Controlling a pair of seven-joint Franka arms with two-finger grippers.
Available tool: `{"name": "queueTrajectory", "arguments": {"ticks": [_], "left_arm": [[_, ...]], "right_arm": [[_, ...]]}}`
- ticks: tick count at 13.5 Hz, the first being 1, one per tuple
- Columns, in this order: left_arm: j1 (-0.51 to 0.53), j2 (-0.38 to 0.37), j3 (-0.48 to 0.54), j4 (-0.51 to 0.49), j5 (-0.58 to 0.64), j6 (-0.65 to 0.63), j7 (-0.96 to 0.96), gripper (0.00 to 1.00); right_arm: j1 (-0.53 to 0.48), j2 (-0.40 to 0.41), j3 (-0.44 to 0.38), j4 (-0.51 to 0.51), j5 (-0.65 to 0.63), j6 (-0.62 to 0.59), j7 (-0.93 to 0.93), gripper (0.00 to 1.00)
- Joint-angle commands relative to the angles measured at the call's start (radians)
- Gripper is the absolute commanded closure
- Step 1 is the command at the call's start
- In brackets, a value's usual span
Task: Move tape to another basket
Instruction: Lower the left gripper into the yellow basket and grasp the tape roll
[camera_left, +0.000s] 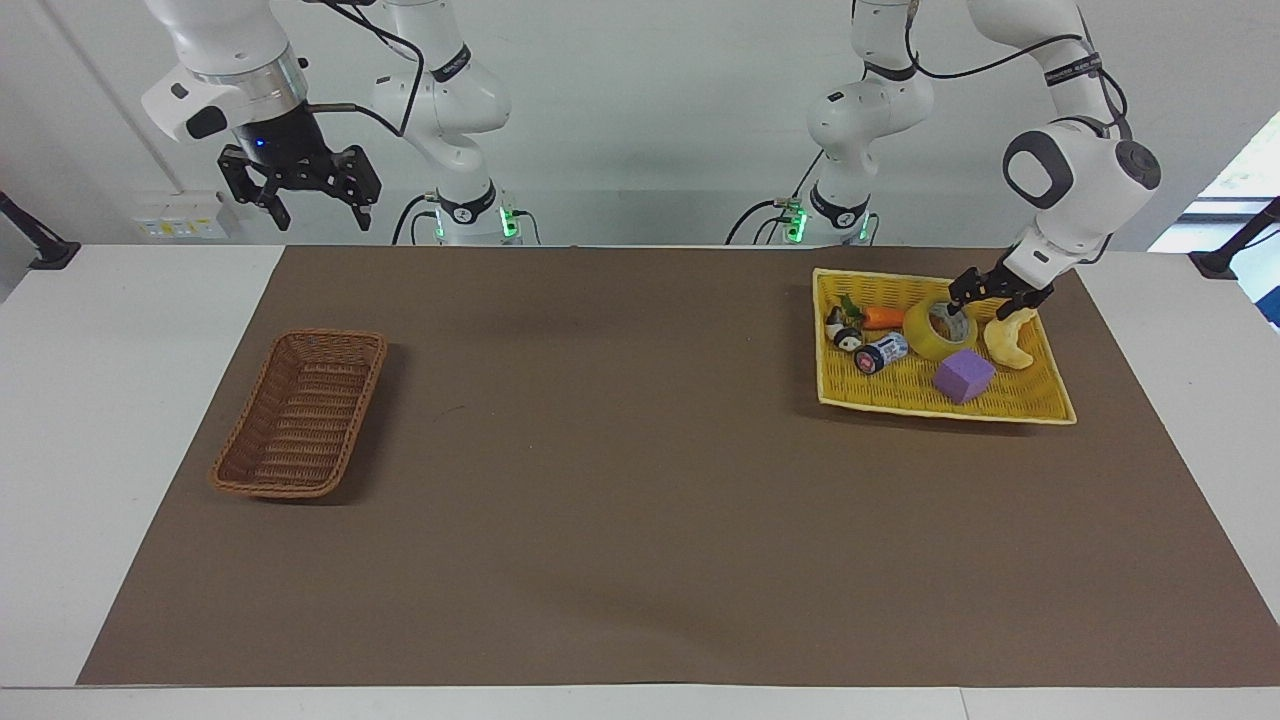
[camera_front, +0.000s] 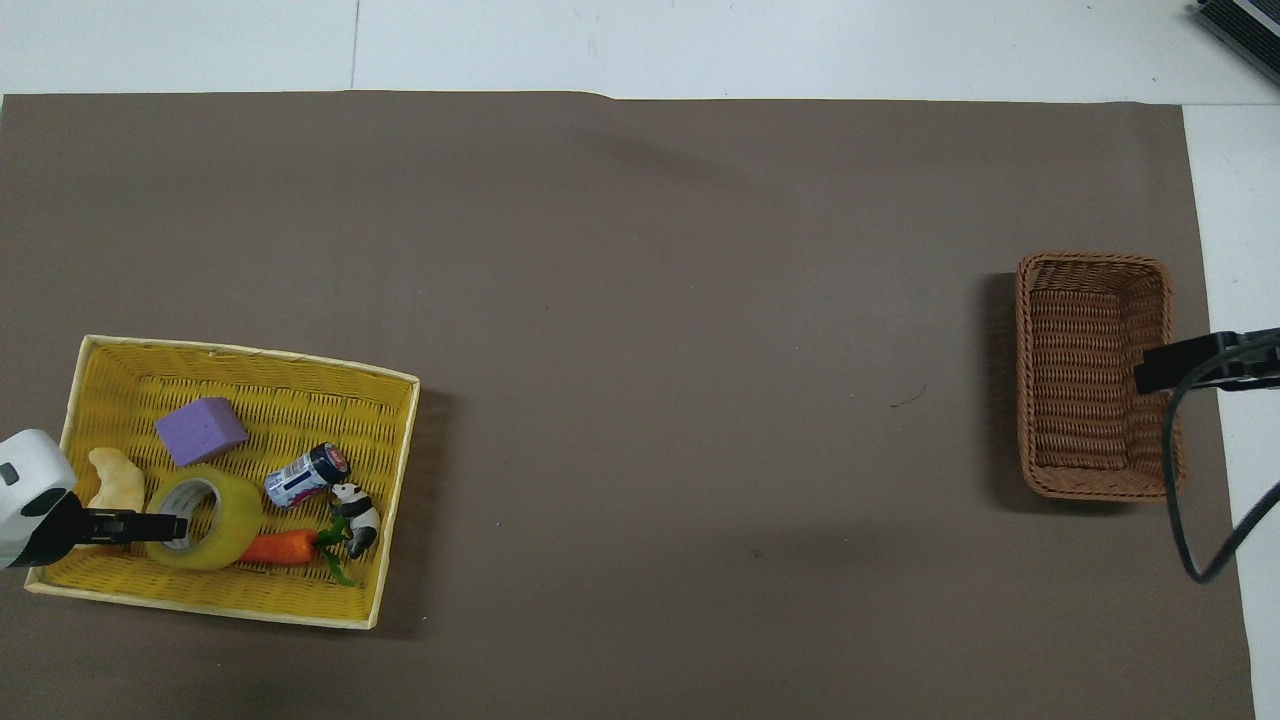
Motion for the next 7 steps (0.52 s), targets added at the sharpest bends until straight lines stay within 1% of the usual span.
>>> {"name": "queueTrajectory", "arguments": {"ticks": [1,2,3,4,5,6,7], "left_arm": [[0.020,-0.035,-0.005,-0.064,-0.030,0.063,0.018,0.06],[0.034,-0.027,-0.005,-0.092,-0.031,0.118,0.017,0.09],[0.034,-0.021,-0.005,-0.099,-0.033,0.146,0.014,0.14],[0.034,-0.016,-0.005,-0.101,-0.042,0.149,0.014,0.24],[0.034,-0.015,-0.005,-0.101,-0.053,0.149,0.014,0.42],[0.035,-0.015,-0.005,-0.101,-0.054,0.149,0.012,0.59],[0.034,-0.015,-0.007,-0.101,-0.054,0.149,0.012,0.80]], "right_arm": [[-0.012,-0.026,0.000,-0.031,0.020,0.009,-0.026,0.00],[-0.012,-0.026,0.000,-0.031,0.021,0.009,-0.026,0.00],[-0.012,-0.026,0.000,-0.031,0.021,0.009,-0.026,0.00],[-0.012,-0.026,0.000,-0.031,0.020,0.009,-0.026,0.00],[-0.012,-0.026,0.001,-0.031,0.020,0.009,-0.026,0.00],[-0.012,-0.026,0.000,-0.031,0.020,0.009,-0.026,0.00],[-0.012,-0.026,0.000,-0.031,0.020,0.008,-0.026,0.00]]}}
